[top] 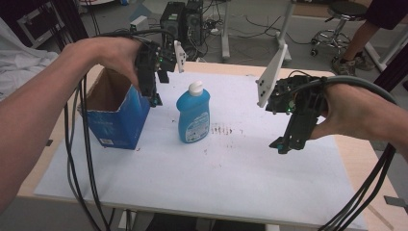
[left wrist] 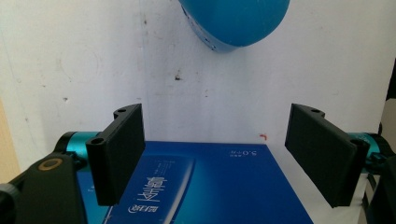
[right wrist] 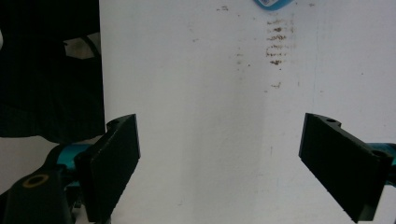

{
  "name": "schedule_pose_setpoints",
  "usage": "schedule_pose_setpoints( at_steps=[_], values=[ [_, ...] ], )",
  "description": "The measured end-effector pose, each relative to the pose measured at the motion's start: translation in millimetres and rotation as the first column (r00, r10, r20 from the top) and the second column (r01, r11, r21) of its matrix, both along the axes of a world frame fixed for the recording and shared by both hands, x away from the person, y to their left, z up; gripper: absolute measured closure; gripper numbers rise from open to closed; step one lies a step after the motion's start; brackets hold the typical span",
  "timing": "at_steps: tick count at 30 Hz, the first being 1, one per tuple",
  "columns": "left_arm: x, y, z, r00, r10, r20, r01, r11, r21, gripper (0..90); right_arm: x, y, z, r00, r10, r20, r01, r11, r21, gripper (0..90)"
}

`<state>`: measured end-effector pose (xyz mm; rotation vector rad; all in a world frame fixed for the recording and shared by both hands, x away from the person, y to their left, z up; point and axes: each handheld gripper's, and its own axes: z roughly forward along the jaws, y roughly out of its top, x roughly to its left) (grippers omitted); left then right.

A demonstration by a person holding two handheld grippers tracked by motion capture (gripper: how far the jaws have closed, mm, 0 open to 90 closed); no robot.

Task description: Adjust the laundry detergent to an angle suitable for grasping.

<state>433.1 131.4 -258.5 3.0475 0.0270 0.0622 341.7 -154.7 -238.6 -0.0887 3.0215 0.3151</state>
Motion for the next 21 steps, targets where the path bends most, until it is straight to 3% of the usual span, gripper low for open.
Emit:
schedule_pose_setpoints(
  at_steps=[21],
  values=[
    [-6.6,8.3,0.0,1.0,0.008,-0.005,-0.009,0.9996,-0.025,20.1,-0.2,4.5,-0.9,1.0,0.001,0.006,-0.001,1.0,-0.003,11.6]
  ],
)
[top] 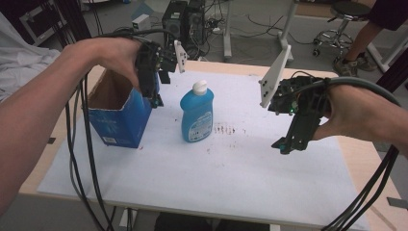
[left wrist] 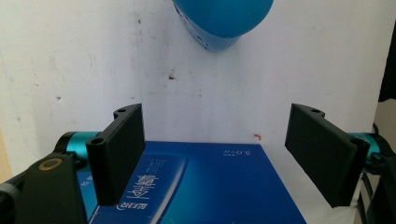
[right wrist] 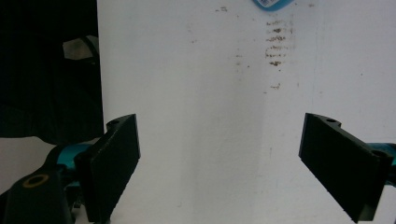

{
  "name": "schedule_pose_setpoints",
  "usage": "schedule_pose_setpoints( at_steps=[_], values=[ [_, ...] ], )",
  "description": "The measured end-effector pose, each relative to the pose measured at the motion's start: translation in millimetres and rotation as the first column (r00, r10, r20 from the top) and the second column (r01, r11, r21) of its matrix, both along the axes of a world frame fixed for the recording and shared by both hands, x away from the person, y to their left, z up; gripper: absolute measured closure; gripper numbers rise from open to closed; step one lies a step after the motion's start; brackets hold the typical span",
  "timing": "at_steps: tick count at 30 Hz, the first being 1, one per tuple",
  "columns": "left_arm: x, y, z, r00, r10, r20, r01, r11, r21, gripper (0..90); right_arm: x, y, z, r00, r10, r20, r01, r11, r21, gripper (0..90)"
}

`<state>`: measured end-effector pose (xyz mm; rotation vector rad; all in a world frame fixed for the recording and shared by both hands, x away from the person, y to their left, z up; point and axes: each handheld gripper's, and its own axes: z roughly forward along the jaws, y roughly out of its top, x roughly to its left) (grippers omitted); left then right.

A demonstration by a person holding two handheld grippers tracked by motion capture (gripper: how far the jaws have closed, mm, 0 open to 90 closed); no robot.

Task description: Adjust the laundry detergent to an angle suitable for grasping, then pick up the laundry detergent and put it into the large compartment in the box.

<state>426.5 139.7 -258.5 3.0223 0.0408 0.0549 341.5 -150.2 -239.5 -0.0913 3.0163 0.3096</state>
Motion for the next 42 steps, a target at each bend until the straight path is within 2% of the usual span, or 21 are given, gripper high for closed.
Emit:
schedule_pose_setpoints(
  at_steps=[8,16,18,22,23,24,25,26,27,28,29,30,31,33,34,35,36,37,38,39,42],
  values=[
    [-2.8,-4.1,2.3,0.9997,0.013,-0.021,-0.013,0.9998,-0.018,20.1,-0.2,-0.8,1.7,1.0,-0.001,-0.002,0.001,1.0,0.006,11.6],
    [-9.1,-14.1,-2.7,0.9969,0.069,-0.036,-0.07,0.9975,-0.014,20.1,-1.8,-2.4,1.5,1.0,0.003,0.006,-0.003,1.0,-0.001,11.6],
    [-12.3,-18.2,-8.0,0.991,0.13,-0.03,-0.131,0.9914,-0.007,20.1,-3.1,-1.3,1.9,0.9999,0.009,0.005,-0.009,1.0,0.001,11.6],
    [-14.0,-19.8,-10.8,0.9822,0.185,-0.03,-0.186,0.9823,-0.023,20.1,-4.1,-0.9,2.0,0.9999,0.008,0.008,-0.008,1.0,0.002,11.6],
    [-15.6,-21.4,-12.4,0.9731,0.228,-0.03,-0.229,0.9727,-0.035,20.1,-4.2,-1.3,2.1,0.9999,0.005,0.009,-0.005,1.0,0.001,11.6],
    [-15.6,-21.4,-12.4,0.9731,0.228,-0.03,-0.229,0.9727,-0.035,20.1,-4.2,-1.3,2.1,0.9999,0.005,0.009,-0.005,1.0,0.001,11.6],
    [-17.1,-23.9,-14.0,0.9617,0.273,-0.03,-0.274,0.9605,-0.049,20.1,-3.7,-1.5,2.0,0.9999,0.007,0.013,-0.007,1.0,0.0,11.6],
    [-17.1,-23.9,-14.0,0.9617,0.273,-0.03,-0.274,0.9605,-0.049,20.1,-3.6,-1.5,2.0,0.9999,0.007,0.013,-0.007,1.0,0.0,11.6],
    [-17.6,-26.5,-14.2,0.9497,0.312,-0.022,-0.313,0.9477,-0.061,20.1,-3.9,-1.4,2.0,0.9999,0.006,0.013,-0.006,1.0,0.001,11.6],
    [-17.6,-26.5,-14.2,0.9497,0.312,-0.022,-0.313,0.9477,-0.061,20.1,-3.9,-1.2,2.0,0.9999,0.006,0.013,-0.006,1.0,0.001,11.6],
    [-17.7,-28.8,-15.1,0.9343,0.356,-0.024,-0.356,0.9314,-0.074,20.1,-3.9,-1.0,1.9,0.9999,0.008,0.013,-0.008,1.0,0.001,11.6],
    [-17.7,-28.8,-15.1,0.9343,0.356,-0.024,-0.356,0.9314,-0.074,20.1,-3.9,-1.0,1.9,0.9999,0.008,0.013,-0.008,1.0,0.001,11.6],
    [-17.3,-32.0,-15.9,0.9152,0.403,-0.017,-0.403,0.9126,-0.07,20.1,-3.9,-0.6,1.6,0.9999,0.009,0.013,-0.009,1.0,-0.002,11.6],
    [-16.4,-34.8,-17.1,0.8934,0.449,-0.016,-0.449,0.89,-0.08,20.1,-4.1,-0.4,1.3,0.9999,0.006,0.015,-0.005,1.0,-0.003,11.6],
    [-14.8,-35.8,-18.2,0.8771,0.48,-0.02,-0.48,0.873,-0.088,20.1,-4.1,-0.4,1.3,0.9999,0.006,0.015,-0.006,1.0,-0.004,11.6],
    [-14.1,-36.6,-19.2,0.867,0.498,-0.021,-0.498,0.8623,-0.094,20.1,-4.1,-0.4,1.2,0.9999,0.005,0.016,-0.005,1.0,-0.004,11.6],
    [-14.1,-36.6,-19.2,0.867,0.498,-0.021,-0.498,0.8623,-0.094,20.1,-4.1,-0.4,1.2,0.9999,0.005,0.016,-0.005,1.0,-0.004,11.6],
    [-13.6,-39.0,-20.9,0.8534,0.521,-0.019,-0.52,0.8484,-0.099,20.1,-4.1,-0.7,1.2,0.9998,0.005,0.017,-0.005,1.0,-0.003,11.6],
    [-13.6,-39.0,-20.9,0.8534,0.521,-0.019,-0.52,0.8484,-0.099,20.1,-3.7,-0.9,1.4,0.9998,0.01,0.018,-0.01,1.0,-0.002,11.6],
    [-13.9,-42.0,-22.5,0.8484,0.529,-0.029,-0.528,0.8419,-0.109,20.1,-3.6,-1.3,1.4,0.9998,0.008,0.018,-0.008,1.0,-0.002,11.6],
    [-15.0,-46.3,-22.7,0.8491,0.527,-0.029,-0.527,0.8408,-0.126,20.1,-3.3,-1.7,1.4,0.9998,0.005,0.019,-0.005,1.0,-0.003,11.6]
  ],
)
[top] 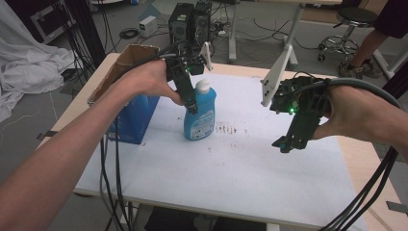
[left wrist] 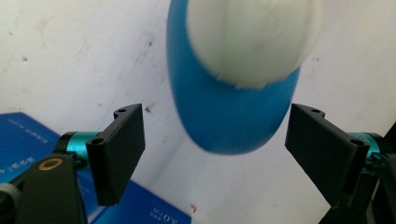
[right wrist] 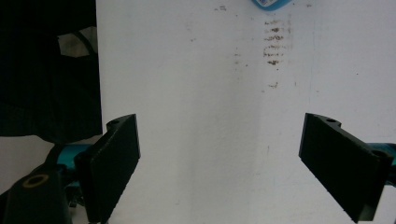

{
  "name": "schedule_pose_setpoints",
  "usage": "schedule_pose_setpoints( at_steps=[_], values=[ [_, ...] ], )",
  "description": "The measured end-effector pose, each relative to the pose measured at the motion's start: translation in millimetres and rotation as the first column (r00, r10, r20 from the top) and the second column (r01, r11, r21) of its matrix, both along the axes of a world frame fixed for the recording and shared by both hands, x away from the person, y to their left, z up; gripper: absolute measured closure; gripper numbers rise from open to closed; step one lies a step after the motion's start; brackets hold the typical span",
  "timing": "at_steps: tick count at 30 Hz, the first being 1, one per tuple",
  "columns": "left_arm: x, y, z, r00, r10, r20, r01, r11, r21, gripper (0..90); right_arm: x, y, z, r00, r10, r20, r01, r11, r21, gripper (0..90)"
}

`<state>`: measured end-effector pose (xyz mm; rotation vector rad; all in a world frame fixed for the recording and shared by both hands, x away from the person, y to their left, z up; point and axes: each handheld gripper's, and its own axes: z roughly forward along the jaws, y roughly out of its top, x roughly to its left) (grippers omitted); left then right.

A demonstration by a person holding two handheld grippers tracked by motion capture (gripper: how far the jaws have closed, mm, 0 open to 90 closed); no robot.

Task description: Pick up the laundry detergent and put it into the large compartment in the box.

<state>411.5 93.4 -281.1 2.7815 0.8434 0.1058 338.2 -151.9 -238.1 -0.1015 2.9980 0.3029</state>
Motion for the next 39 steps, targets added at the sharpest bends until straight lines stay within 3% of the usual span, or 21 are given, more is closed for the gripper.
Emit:
schedule_pose_setpoints(
  at_steps=[9,19,39],
  values=[
    [1.8,-18.2,-0.8,0.9975,0.07,0.014,-0.069,0.9971,-0.033,20.1,0.1,-0.3,-0.1,1.0,-0.004,0.0,0.004,1.0,0.0,11.6],
    [3.2,-27.8,-0.4,0.9936,0.11,0.024,-0.109,0.9934,-0.036,20.2,0.4,-0.7,-0.3,1.0,-0.006,0.003,0.006,1.0,0.0,11.6],
    [5.0,-31.0,0.3,0.9939,0.105,0.031,-0.105,0.994,-0.031,26.9,0.1,-1.6,-2.4,0.9999,-0.011,0.0,0.011,1.0,0.0,11.6]
  ],
)
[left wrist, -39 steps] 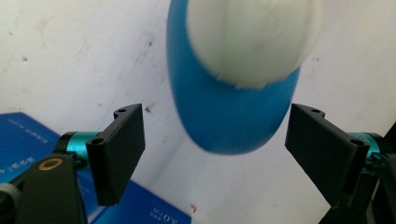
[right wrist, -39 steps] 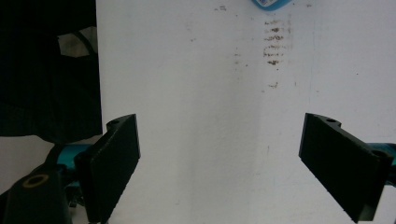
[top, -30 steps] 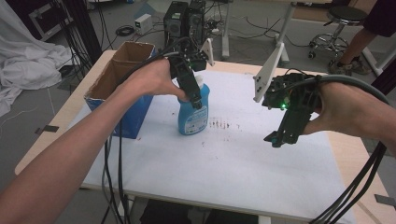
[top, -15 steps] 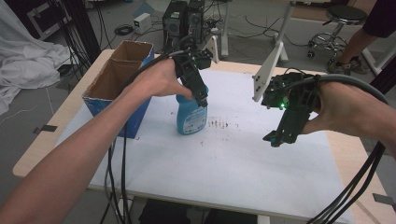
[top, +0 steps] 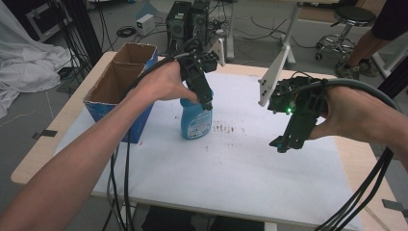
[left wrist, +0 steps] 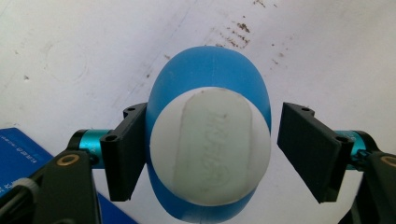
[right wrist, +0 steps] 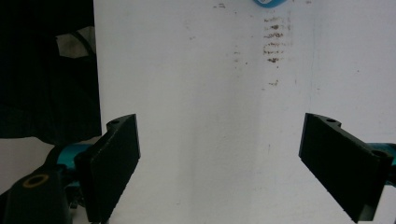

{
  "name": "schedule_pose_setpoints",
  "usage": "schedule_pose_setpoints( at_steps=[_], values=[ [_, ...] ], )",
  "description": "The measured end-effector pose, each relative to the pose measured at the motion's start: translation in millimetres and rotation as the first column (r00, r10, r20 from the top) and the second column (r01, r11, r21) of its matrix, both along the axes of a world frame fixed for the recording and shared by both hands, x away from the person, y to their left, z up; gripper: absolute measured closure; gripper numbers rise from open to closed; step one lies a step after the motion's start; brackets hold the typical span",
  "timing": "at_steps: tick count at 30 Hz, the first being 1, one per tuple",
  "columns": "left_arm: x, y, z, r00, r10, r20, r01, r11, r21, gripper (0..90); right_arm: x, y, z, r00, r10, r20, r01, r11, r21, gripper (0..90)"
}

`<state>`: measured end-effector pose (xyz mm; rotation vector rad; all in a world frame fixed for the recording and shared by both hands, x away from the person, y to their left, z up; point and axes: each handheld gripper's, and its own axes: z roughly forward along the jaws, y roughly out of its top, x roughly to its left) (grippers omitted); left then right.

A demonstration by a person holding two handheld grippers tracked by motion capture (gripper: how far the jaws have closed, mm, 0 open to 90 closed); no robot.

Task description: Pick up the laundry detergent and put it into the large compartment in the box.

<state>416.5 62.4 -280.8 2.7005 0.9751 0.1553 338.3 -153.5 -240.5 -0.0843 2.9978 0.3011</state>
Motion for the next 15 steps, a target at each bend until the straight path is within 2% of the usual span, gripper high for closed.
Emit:
schedule_pose_setpoints(
  at_steps=[15],
  values=[
    [0.1,-0.7,0.8,0.9999,-0.002,0.012,0.001,0.9998,0.021,31.5,-0.4,-0.1,0.4,1.0,-0.003,0.002,0.003,1.0,0.002,11.6]
  ],
)
